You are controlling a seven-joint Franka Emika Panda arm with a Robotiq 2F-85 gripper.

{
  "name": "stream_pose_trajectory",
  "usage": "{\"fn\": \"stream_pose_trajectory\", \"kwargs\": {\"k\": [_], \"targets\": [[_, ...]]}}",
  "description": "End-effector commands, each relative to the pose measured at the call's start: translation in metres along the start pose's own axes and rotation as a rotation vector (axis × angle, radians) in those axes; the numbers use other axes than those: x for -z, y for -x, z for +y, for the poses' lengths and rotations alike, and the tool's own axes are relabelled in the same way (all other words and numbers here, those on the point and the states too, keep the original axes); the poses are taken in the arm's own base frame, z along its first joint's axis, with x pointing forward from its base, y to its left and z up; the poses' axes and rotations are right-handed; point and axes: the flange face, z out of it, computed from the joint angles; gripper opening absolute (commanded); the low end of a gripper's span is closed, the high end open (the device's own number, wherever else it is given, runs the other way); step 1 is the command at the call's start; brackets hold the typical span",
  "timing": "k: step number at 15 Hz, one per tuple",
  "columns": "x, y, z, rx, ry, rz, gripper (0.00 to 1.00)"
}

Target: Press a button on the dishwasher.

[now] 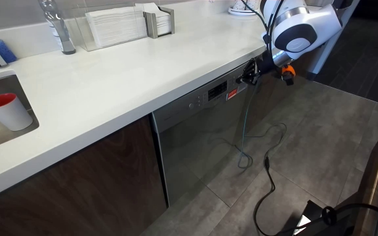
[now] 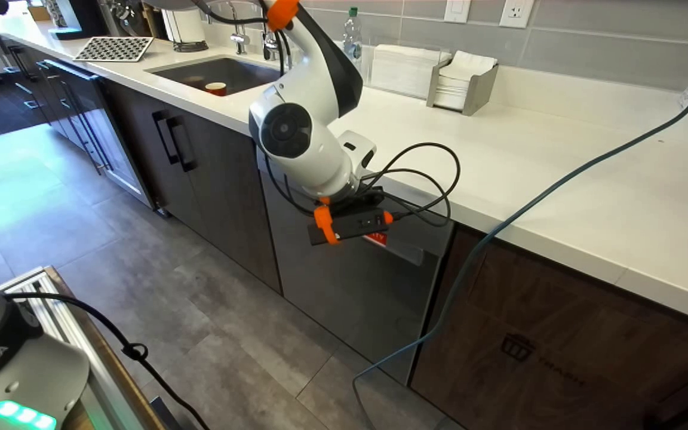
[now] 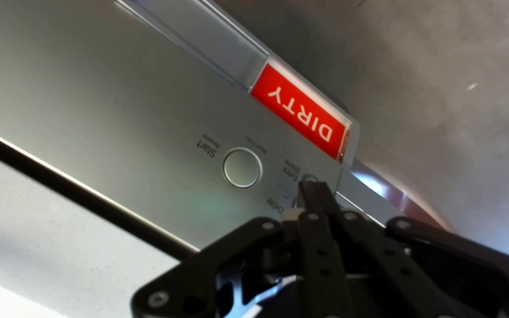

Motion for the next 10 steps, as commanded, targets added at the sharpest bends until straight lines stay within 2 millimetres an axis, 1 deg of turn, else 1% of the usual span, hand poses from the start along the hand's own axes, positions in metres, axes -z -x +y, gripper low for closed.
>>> {"fn": "stream_pose_trajectory", "kwargs": {"k": [1,10], "targets": [[-0.0042,0.0000,0.0031,0.020,0.028,0.014,0.00],[-0.0078,0.0004,0.0015,0.006,0.025,0.019,0.00]]}}
